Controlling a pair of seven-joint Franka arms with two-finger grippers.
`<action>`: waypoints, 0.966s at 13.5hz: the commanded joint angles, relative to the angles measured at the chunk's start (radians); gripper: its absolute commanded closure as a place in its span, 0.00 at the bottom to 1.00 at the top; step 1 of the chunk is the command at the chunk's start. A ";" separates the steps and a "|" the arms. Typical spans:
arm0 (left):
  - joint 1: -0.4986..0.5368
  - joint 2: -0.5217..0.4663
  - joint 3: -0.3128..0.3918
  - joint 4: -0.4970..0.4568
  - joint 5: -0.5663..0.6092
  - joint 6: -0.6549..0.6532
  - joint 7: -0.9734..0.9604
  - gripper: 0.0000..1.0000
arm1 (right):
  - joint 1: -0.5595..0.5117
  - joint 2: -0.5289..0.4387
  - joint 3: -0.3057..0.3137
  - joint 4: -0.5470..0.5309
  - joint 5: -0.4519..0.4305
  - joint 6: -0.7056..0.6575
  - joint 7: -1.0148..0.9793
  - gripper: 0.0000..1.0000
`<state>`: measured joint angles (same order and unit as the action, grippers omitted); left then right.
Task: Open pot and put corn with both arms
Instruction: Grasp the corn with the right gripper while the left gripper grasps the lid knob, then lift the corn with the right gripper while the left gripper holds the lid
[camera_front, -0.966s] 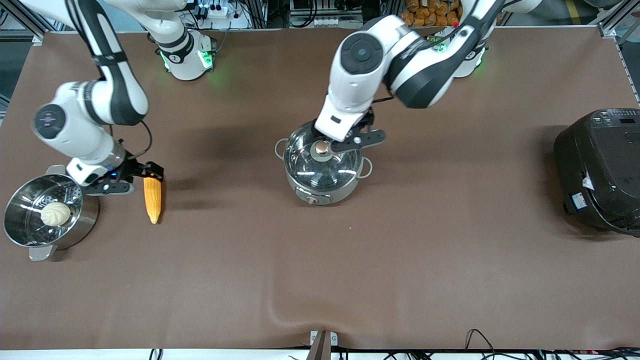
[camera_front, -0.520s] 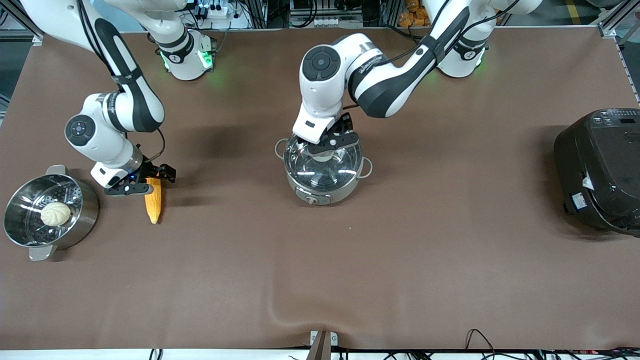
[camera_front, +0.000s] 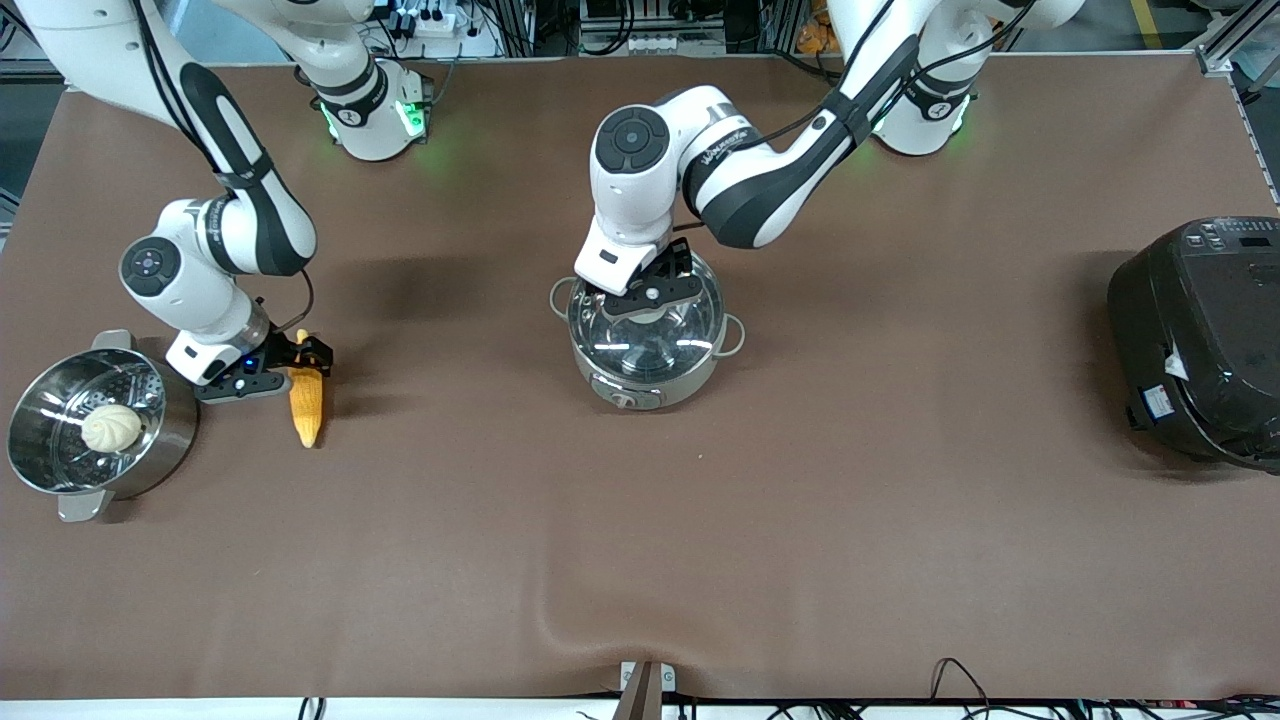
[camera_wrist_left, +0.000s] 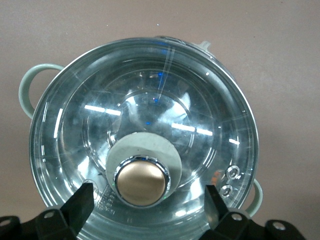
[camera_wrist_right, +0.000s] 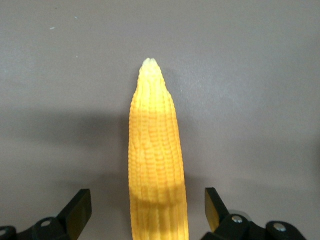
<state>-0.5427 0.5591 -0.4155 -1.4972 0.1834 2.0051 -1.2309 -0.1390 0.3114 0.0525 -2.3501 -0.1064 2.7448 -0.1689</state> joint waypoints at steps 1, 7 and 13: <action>0.001 0.004 0.003 0.005 0.031 0.012 -0.016 0.10 | -0.021 0.083 0.009 0.014 -0.036 0.101 0.000 0.08; 0.006 0.035 0.004 0.005 0.031 0.012 -0.015 0.14 | -0.050 0.066 0.009 0.015 -0.039 0.092 -0.033 0.91; 0.007 0.036 0.003 0.005 0.025 0.004 -0.016 0.27 | 0.012 -0.074 0.021 0.141 -0.024 -0.297 0.000 1.00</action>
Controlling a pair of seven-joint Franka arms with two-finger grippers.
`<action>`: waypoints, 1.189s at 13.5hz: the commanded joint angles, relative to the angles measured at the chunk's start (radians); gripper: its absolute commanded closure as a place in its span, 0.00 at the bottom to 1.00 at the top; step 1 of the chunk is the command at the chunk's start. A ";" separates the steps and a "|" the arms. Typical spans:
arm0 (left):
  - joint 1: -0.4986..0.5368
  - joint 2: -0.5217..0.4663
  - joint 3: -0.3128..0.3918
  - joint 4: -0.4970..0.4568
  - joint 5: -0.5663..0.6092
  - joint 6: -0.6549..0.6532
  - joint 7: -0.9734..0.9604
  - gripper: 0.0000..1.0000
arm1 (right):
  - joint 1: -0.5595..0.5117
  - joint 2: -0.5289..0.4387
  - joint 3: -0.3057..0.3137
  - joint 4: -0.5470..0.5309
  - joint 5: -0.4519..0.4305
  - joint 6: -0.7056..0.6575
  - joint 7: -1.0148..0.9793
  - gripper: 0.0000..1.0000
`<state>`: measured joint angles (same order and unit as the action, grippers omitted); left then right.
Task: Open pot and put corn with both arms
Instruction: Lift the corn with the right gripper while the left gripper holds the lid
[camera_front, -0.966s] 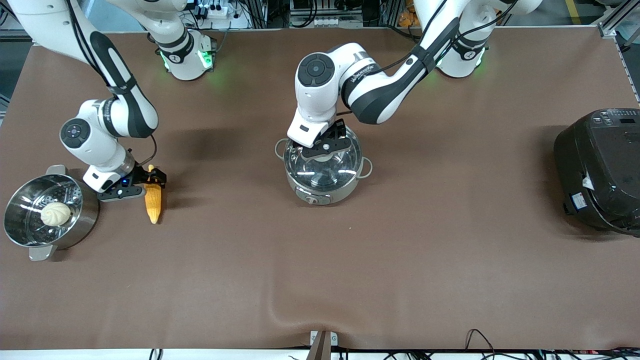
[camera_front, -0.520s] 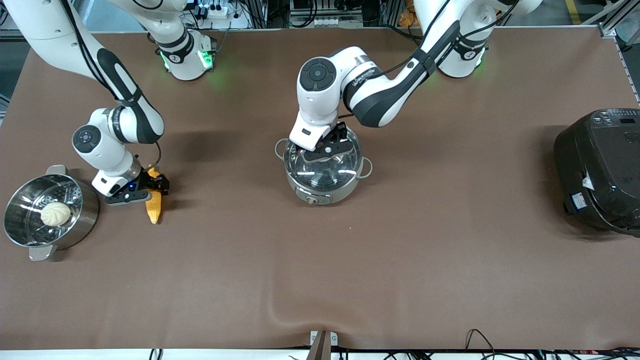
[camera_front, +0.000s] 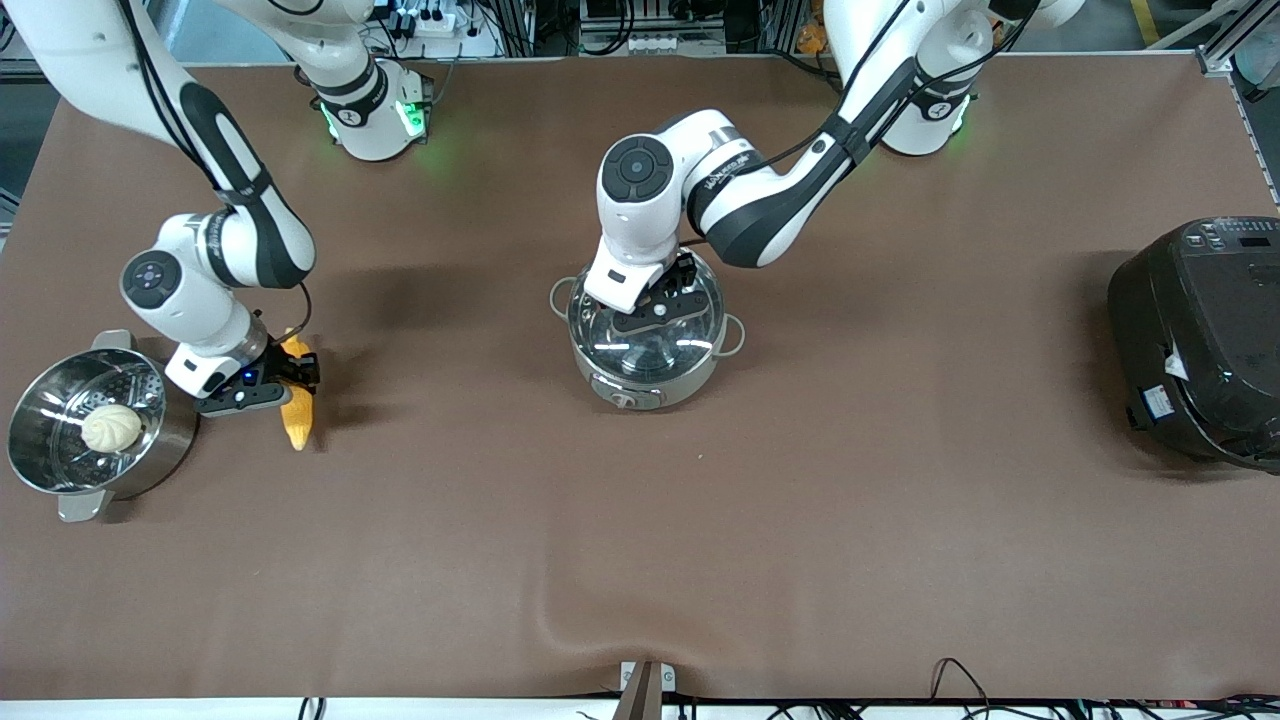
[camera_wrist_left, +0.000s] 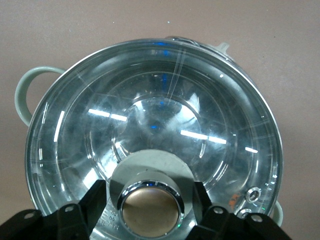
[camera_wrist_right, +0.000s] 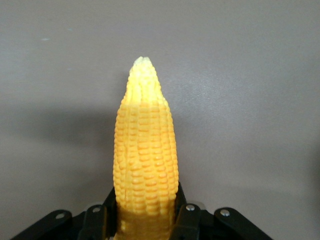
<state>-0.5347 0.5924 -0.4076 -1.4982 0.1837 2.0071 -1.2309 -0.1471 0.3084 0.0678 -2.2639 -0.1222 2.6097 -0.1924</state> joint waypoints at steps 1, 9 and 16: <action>-0.001 0.001 -0.005 0.006 0.023 0.001 -0.018 0.30 | 0.039 -0.080 0.010 0.096 -0.007 -0.236 0.052 1.00; -0.005 -0.011 -0.005 0.007 0.020 -0.010 -0.079 0.92 | 0.309 -0.074 0.009 0.451 0.122 -0.660 0.437 1.00; 0.050 -0.150 -0.005 0.009 0.033 -0.106 -0.107 1.00 | 0.414 -0.069 0.010 0.503 0.125 -0.657 0.597 1.00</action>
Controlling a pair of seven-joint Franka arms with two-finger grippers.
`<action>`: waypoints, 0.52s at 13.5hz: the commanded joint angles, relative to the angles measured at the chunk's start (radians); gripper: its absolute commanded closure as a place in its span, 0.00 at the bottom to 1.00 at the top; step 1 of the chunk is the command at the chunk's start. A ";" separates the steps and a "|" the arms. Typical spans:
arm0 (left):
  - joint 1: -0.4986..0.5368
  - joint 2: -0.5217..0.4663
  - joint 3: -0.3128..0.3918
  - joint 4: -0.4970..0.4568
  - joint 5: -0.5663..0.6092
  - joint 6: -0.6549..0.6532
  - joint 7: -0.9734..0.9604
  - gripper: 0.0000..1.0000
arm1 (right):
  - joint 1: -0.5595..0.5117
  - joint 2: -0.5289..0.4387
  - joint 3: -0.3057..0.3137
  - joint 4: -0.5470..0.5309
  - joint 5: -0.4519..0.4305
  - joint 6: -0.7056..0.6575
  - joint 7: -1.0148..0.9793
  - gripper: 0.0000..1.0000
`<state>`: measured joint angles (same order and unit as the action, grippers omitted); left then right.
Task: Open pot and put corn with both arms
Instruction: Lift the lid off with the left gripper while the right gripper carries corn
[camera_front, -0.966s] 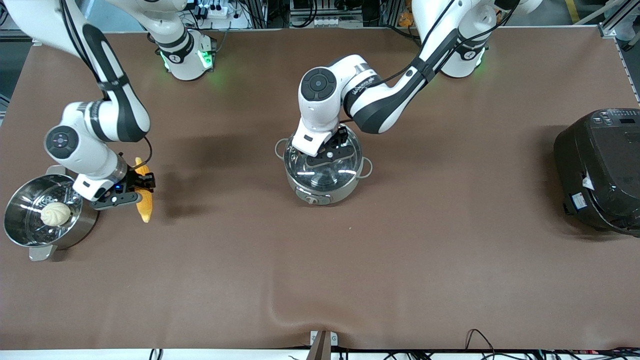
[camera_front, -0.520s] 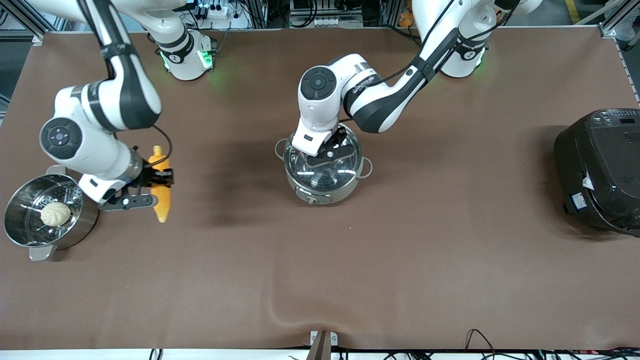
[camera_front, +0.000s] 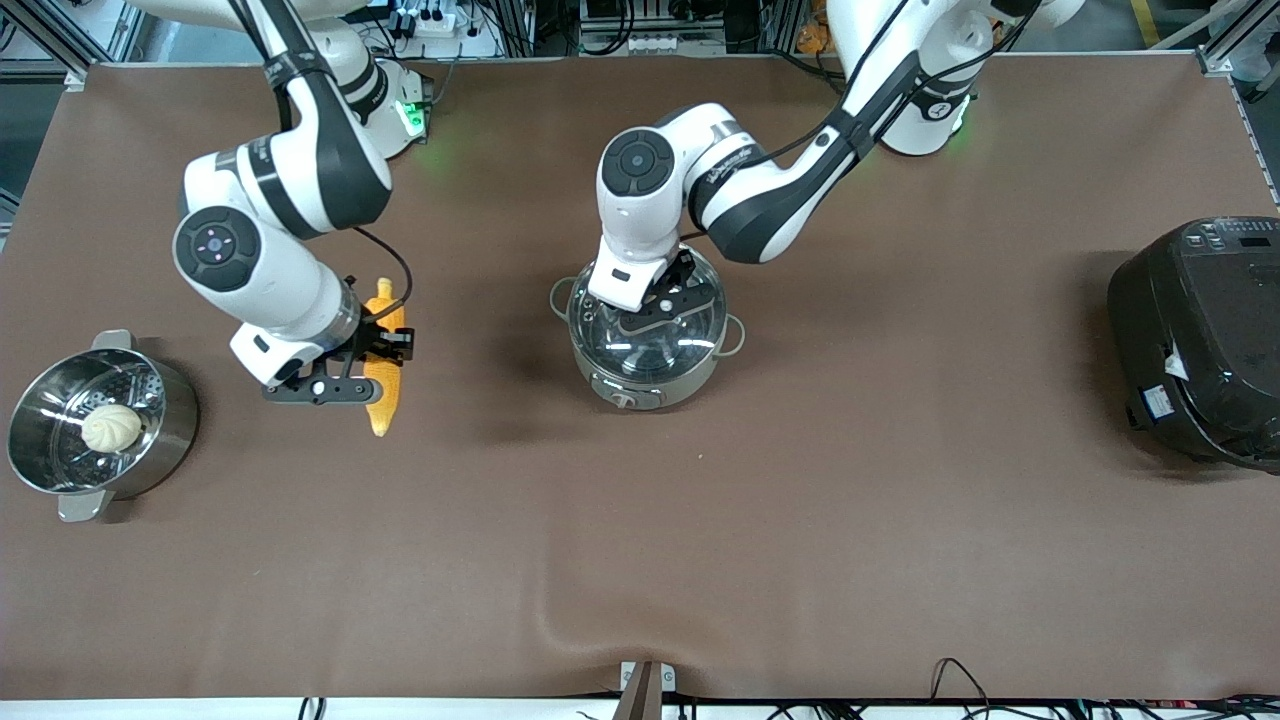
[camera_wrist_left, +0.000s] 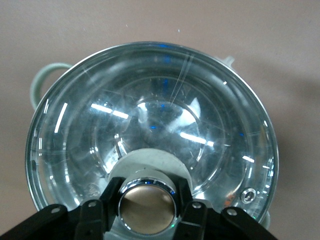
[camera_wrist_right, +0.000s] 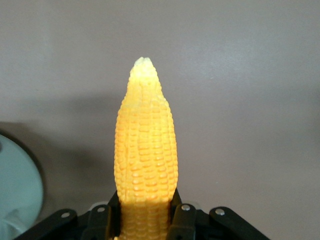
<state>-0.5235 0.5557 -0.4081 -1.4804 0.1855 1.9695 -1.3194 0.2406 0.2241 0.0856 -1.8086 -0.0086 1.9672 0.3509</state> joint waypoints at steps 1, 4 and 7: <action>0.066 -0.161 -0.005 -0.011 0.031 -0.092 0.000 1.00 | 0.048 0.015 -0.009 0.054 0.012 -0.014 0.078 1.00; 0.211 -0.258 -0.014 -0.011 0.003 -0.148 0.208 1.00 | 0.101 0.055 -0.007 0.086 0.018 -0.010 0.163 1.00; 0.380 -0.290 -0.014 -0.018 -0.066 -0.195 0.476 1.00 | 0.233 0.116 -0.009 0.167 0.024 -0.004 0.374 1.00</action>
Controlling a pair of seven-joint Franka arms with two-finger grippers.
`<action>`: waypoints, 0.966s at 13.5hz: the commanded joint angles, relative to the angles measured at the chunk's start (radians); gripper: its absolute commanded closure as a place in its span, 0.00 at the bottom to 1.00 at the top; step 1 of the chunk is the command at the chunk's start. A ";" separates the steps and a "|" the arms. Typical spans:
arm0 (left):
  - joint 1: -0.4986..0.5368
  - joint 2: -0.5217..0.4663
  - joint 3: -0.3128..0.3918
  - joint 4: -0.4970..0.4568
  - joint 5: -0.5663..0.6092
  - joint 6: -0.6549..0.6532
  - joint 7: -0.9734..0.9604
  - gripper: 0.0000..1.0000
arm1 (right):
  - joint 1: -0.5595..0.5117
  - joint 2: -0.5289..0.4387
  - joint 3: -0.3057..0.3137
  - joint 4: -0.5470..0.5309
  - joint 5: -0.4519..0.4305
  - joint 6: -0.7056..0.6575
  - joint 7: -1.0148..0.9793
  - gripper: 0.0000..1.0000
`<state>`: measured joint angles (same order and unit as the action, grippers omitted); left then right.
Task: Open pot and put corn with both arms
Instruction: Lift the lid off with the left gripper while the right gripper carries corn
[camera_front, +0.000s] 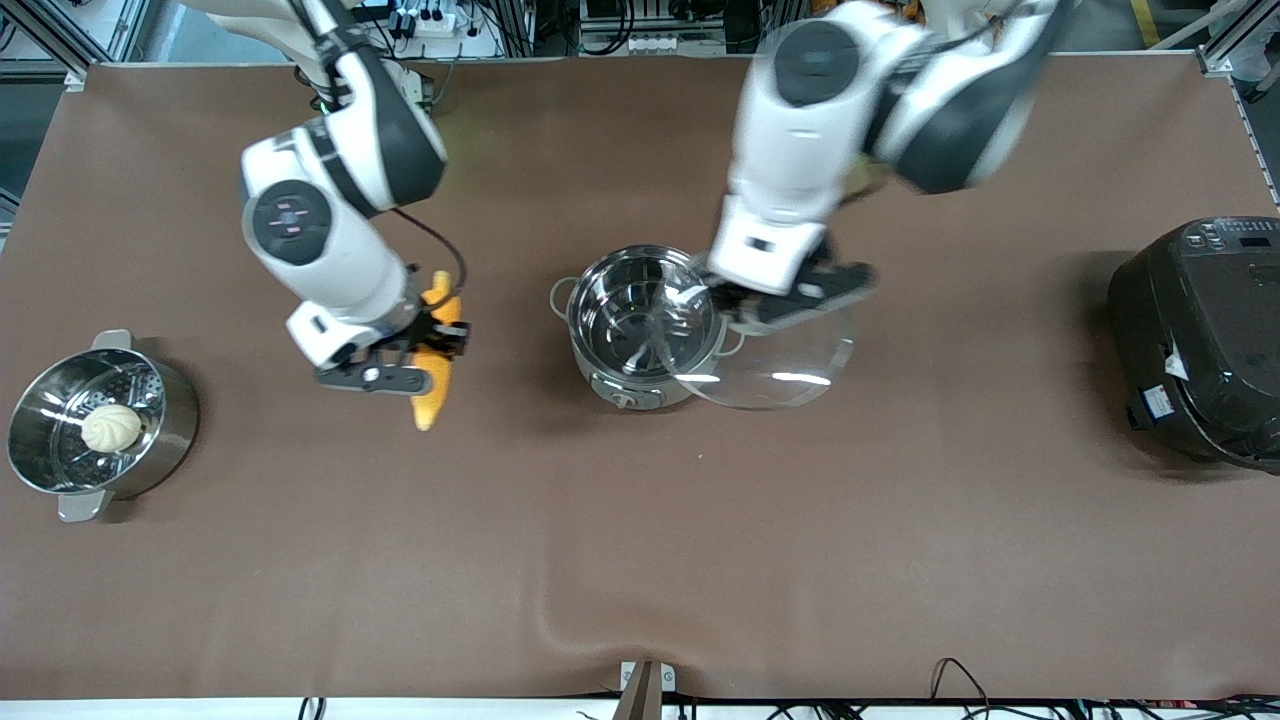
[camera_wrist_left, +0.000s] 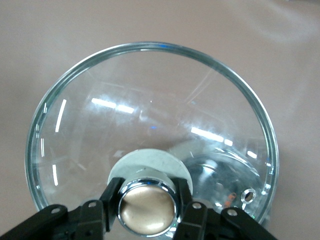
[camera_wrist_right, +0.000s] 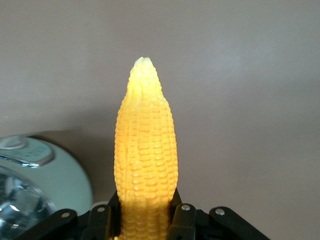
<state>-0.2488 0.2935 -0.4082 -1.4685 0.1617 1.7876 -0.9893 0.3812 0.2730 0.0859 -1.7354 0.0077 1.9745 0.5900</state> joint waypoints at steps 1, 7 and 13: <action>0.171 -0.028 -0.014 -0.035 -0.063 -0.017 0.264 1.00 | 0.155 0.106 -0.009 0.129 -0.008 -0.011 0.207 1.00; 0.378 -0.010 -0.014 -0.182 -0.077 0.056 0.580 1.00 | 0.347 0.261 -0.011 0.214 -0.022 0.153 0.454 1.00; 0.411 -0.007 -0.006 -0.428 0.040 0.353 0.583 1.00 | 0.392 0.287 -0.015 0.214 -0.026 0.161 0.464 0.69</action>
<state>0.1336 0.3187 -0.4107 -1.7941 0.1462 2.0342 -0.4113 0.7670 0.5343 0.0834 -1.5524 -0.0030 2.1431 1.0350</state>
